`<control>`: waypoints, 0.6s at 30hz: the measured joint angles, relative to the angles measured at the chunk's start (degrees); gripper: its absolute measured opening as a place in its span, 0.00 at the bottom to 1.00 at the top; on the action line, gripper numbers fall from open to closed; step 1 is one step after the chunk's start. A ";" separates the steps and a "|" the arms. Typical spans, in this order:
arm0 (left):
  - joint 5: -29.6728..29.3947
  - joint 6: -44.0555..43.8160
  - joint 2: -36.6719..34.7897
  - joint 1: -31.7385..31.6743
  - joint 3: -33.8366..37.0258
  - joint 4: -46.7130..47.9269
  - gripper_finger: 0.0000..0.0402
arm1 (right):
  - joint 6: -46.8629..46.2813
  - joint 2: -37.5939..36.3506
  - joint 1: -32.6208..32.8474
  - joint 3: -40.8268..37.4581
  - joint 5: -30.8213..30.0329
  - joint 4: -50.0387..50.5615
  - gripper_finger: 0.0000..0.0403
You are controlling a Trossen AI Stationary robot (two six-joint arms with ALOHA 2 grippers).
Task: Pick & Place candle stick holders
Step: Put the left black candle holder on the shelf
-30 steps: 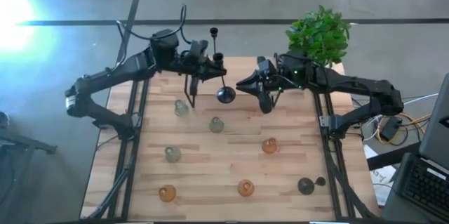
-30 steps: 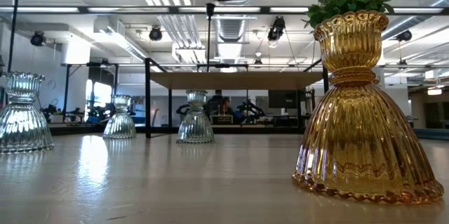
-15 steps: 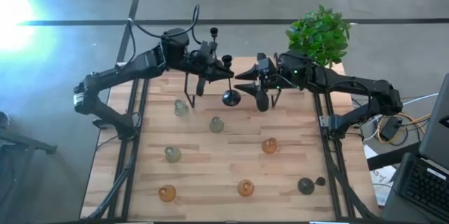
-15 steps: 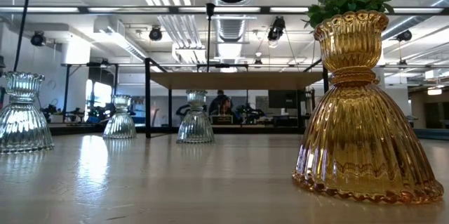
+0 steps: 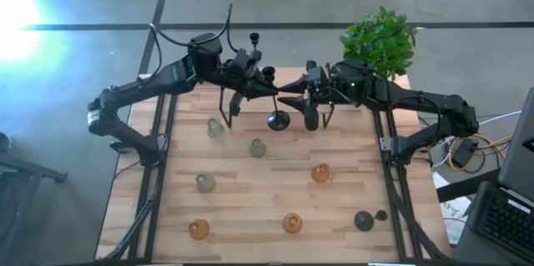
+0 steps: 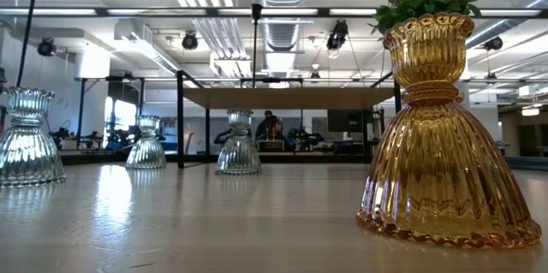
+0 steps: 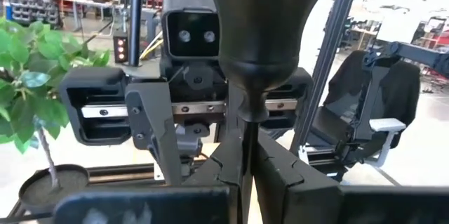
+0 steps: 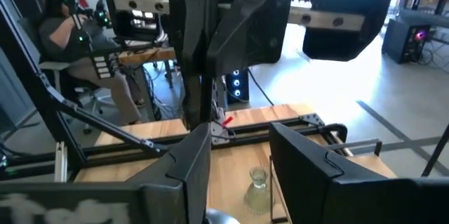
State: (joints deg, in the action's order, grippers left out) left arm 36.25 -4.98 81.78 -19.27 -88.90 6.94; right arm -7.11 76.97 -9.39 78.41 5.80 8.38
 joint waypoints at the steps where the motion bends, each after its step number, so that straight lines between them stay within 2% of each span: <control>1: 0.21 -0.02 0.07 0.01 0.00 -0.03 0.05 | 0.00 0.00 0.00 0.00 0.02 -0.41 0.34; 14: 2.00 -1.22 2.35 0.02 -0.09 -3.21 0.05 | -2.28 -0.04 0.56 0.00 1.04 -1.60 0.30; 18: 1.83 -1.08 2.60 0.04 -0.07 -3.47 0.05 | -3.61 0.00 0.61 0.00 4.16 -1.46 0.29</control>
State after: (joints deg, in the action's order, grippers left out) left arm 38.09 -6.07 84.38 -19.22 -88.97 3.47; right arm -10.72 76.97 -8.78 78.41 9.96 6.92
